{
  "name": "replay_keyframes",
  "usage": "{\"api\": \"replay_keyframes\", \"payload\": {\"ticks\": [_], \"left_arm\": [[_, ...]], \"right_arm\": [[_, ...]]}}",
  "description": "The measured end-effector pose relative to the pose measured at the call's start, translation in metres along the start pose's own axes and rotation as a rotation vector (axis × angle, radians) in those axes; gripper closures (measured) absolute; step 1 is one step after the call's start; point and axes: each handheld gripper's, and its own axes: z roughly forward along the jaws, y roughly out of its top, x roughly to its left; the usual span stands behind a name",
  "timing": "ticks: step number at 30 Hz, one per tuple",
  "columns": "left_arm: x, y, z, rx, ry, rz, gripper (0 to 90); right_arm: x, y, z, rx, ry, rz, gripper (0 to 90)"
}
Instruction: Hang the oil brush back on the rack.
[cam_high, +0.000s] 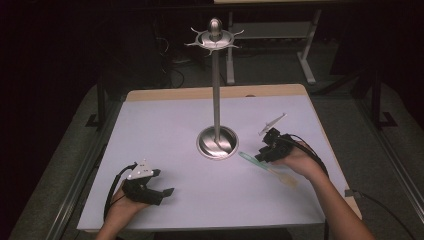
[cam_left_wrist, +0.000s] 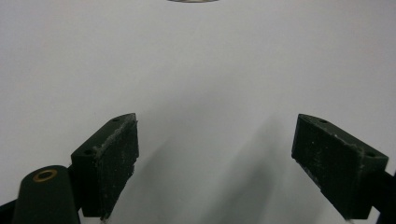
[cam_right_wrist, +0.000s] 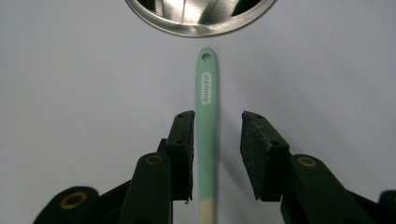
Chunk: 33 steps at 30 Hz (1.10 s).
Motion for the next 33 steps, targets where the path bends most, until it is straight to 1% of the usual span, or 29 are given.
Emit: {"api": "replay_keyframes", "payload": {"ticks": [3,6,7,8,9,10,12,18,23,28,29,33], "left_arm": [[0.000,0.000,0.000,0.001,-0.001,0.001,14.4],[0.000,0.000,0.001,0.002,-0.005,0.003,14.4],[0.000,0.000,0.001,0.004,-0.006,0.004,14.4],[0.000,0.000,0.001,0.004,-0.008,0.003,14.4],[0.000,0.000,0.001,0.003,-0.009,0.002,14.4],[-0.001,0.000,0.002,-0.002,-0.009,-0.003,14.4],[-0.001,0.000,0.002,0.000,-0.010,0.002,14.4],[-0.001,-0.001,0.002,0.000,-0.011,0.001,14.4],[0.000,-0.001,0.002,0.003,-0.012,0.005,14.4],[-0.001,0.000,0.002,0.006,-0.013,0.006,14.4],[-0.001,0.000,0.002,0.007,-0.013,0.007,14.4],[-0.001,-0.001,0.002,0.007,-0.013,0.005,14.4]], "right_arm": [[0.001,0.008,0.003,0.038,-0.002,-0.014,65.7],[0.002,0.015,0.007,0.089,-0.002,-0.030,66.2],[0.002,0.018,0.008,0.106,-0.005,-0.024,66.8],[0.001,0.021,0.011,0.125,0.002,-0.037,66.8],[0.001,0.021,0.011,0.125,0.002,-0.037,66.8],[0.000,0.022,0.013,0.143,0.004,-0.038,66.8],[0.001,0.025,0.017,0.177,0.007,-0.046,67.5],[0.002,0.027,0.026,0.239,0.013,-0.059,68.8],[0.003,0.025,0.031,0.273,0.016,-0.064,69.9],[0.003,0.025,0.033,0.292,0.018,-0.064,70.8],[0.003,0.026,0.035,0.304,0.018,-0.069,71.4],[0.003,0.027,0.036,0.310,0.016,-0.070,72.2]]}}
